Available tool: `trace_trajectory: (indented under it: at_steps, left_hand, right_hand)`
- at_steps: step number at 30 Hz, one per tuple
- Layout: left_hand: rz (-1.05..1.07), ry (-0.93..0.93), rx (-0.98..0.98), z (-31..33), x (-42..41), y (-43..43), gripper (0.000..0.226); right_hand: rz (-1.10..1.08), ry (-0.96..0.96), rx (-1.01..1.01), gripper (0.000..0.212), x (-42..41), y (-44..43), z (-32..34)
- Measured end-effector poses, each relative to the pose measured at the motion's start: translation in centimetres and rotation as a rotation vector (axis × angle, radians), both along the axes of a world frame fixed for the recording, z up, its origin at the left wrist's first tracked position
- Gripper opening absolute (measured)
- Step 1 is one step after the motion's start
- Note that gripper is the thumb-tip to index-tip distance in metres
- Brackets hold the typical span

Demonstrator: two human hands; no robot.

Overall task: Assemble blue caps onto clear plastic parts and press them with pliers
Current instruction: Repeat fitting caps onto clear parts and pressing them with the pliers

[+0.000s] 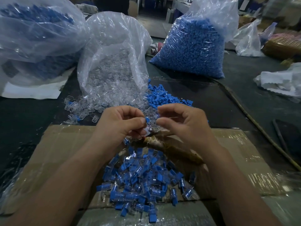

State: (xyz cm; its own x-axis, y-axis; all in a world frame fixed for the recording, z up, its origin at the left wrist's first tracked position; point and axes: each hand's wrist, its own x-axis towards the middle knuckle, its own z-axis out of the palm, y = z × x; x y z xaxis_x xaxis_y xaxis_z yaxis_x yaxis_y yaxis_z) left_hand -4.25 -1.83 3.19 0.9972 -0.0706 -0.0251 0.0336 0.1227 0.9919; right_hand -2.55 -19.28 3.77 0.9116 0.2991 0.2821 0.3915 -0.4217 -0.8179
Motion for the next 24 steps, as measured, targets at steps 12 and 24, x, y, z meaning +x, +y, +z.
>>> trace_trajectory:
  at_steps: [12, 24]
  left_hand:
    - [0.065, -0.022, -0.03, -0.2, 0.4, 0.6, 0.012]
    - [0.046, -0.005, -0.027, -0.5, 0.6, 0.5, 0.013]
  right_hand:
    - [0.087, 0.422, -0.682, 0.076, 1.0, -2.9, 0.3]
    - [-0.042, 0.062, -0.922, 0.026, 1.1, -0.4, -0.8]
